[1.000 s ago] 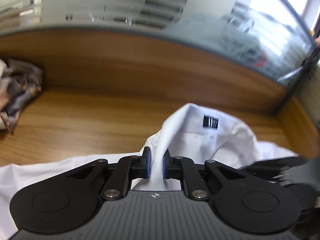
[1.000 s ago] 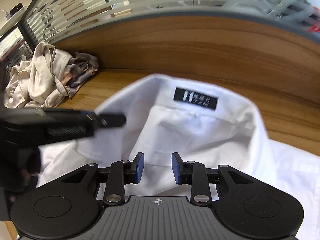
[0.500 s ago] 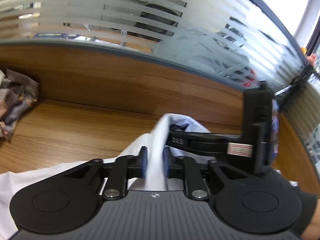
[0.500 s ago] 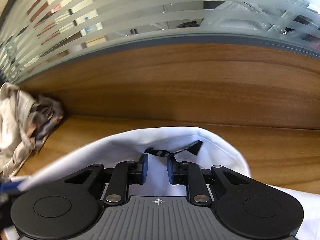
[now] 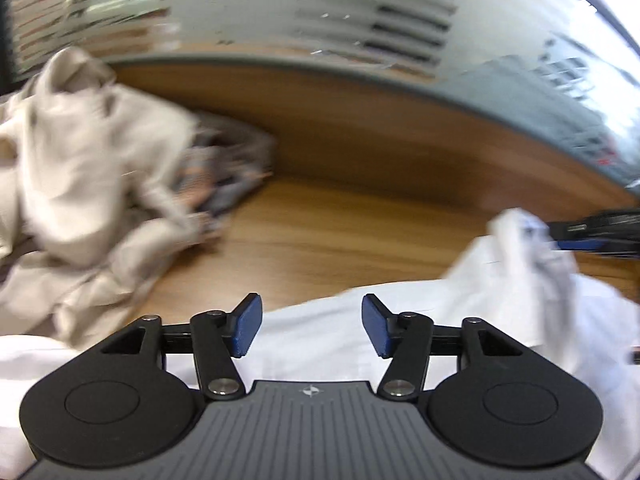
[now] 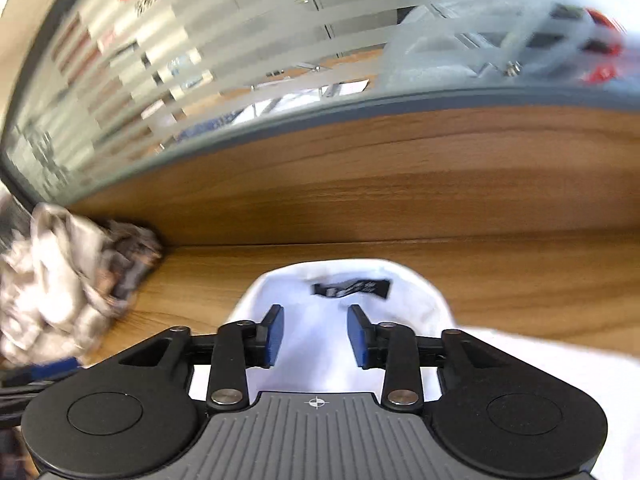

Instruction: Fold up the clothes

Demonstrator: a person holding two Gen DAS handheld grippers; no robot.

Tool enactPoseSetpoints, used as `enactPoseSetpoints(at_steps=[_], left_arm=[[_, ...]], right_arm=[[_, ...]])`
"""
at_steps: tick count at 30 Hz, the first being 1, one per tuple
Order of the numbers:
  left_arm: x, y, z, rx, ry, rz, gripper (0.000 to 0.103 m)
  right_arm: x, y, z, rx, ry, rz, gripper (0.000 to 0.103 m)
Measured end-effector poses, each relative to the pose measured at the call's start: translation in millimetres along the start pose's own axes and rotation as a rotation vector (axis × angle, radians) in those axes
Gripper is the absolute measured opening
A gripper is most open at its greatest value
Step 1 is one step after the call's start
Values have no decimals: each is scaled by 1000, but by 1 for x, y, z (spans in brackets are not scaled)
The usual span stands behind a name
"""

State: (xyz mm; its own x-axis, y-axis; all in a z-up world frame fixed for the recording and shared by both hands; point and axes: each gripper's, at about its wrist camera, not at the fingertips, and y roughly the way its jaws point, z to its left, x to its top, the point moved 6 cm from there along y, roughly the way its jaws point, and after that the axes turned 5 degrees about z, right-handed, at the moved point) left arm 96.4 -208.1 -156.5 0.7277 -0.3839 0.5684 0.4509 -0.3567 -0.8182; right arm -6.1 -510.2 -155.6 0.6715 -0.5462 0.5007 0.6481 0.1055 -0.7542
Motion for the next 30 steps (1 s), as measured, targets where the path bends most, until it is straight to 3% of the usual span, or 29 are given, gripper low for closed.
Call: enactPoseSetpoints(at_steps=[5,13,16,17,19,20,21,27,30], left_arm=[[3,20,38,-10,-39,69,73],[-3,53,40,-146,-19,243,76],[-2,61,41,-191,-44,247,77],[-2,61,41,-204,-58,248,77],[-4,60,42,-216,-88,252,63],[-7,59,42,-219,-93,253,28],[-8,57,43,-200,-92,242,1],[-1,-8,51,-68,-98,-60,0],[-4,-24,40,3,-35,-117,0]], right_arm=[[-2,3,12,71,54,38,51],[-4,40,25,58,17,138,49],[-5,47,27,80,21,164,29],[-5,47,28,84,22,168,17],[-6,46,30,94,26,170,10],[-7,43,30,102,31,163,8],[-7,39,30,105,41,151,8],[-7,12,28,78,27,62,7],[-13,12,32,68,-13,53,8]])
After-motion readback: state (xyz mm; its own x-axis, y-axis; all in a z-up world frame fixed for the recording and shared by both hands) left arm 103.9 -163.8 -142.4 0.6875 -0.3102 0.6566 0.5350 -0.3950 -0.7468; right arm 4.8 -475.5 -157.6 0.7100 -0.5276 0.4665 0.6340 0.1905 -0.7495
